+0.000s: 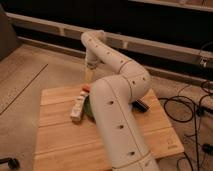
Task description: Place the pepper on the white sponge
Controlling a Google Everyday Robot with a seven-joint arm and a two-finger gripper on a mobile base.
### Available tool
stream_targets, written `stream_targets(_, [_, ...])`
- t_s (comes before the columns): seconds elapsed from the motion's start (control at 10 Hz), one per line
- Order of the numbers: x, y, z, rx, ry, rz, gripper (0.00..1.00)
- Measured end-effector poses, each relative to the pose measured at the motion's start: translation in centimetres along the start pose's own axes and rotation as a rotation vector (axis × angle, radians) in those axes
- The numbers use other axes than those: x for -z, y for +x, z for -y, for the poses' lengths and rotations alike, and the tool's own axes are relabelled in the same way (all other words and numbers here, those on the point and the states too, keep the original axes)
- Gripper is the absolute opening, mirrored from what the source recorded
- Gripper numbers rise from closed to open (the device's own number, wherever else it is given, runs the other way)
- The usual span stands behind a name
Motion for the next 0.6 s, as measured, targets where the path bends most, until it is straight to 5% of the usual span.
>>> stream_targets(0.2, [-2.2, 1.7, 1.8, -0.048, 0.011, -0.059, 0.65])
stream_targets(0.6, [-3.3, 2.5, 2.6, -0.078, 0.019, -0.087, 0.65])
